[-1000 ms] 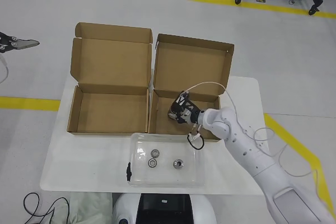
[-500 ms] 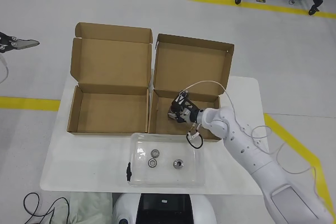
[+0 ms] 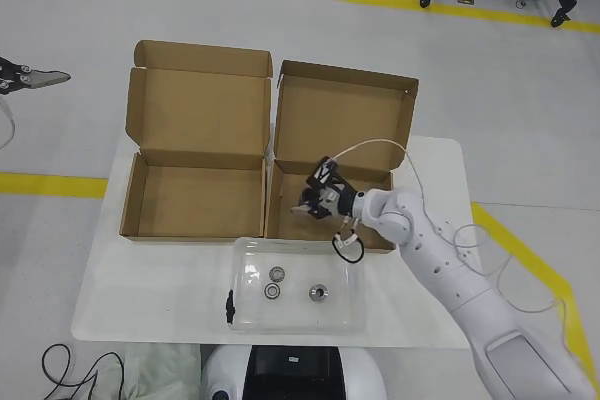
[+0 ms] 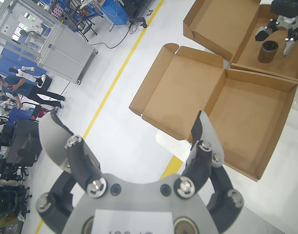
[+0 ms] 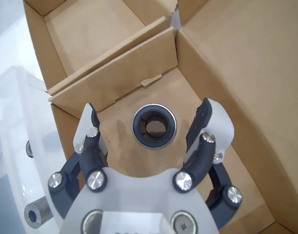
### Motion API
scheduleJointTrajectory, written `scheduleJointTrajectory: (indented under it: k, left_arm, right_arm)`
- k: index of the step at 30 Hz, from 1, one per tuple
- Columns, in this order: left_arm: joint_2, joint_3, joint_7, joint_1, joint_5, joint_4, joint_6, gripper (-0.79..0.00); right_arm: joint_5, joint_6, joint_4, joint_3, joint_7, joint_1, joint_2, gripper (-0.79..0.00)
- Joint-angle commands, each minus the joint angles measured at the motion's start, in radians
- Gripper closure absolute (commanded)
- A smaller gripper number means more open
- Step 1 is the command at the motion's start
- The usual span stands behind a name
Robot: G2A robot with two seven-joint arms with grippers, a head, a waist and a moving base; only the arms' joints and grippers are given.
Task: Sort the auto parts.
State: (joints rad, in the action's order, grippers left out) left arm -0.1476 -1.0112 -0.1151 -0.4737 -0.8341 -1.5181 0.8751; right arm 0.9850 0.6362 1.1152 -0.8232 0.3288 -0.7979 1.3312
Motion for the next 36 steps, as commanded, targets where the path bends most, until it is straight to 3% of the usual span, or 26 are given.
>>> scheduleJointTrajectory:
  k: [1,10,21,36]
  left_arm:
    - [0.000,0.000,0.000,0.000,0.000,0.000,0.000,-0.785]
    - [0.000,0.000,0.000,0.000,0.000,0.000,0.000,-0.785]
    - [0.000,0.000,0.000,0.000,0.000,0.000,0.000,-0.785]
    - [0.000,0.000,0.000,0.000,0.000,0.000,0.000,-0.785]
  right_arm:
    - [0.006,0.023,0.043,-0.021,-0.014,-0.014,-0.009,-0.742]
    - [0.026,0.125,0.278,-0.116,0.010,-0.119,-0.055,-0.785]
    - [-0.017,0.212,0.497,-0.209,0.110,-0.245,-0.100,-0.785]
    - [-0.055,0.209,0.528,-0.234,0.119,-0.268,-0.109,-0.785]
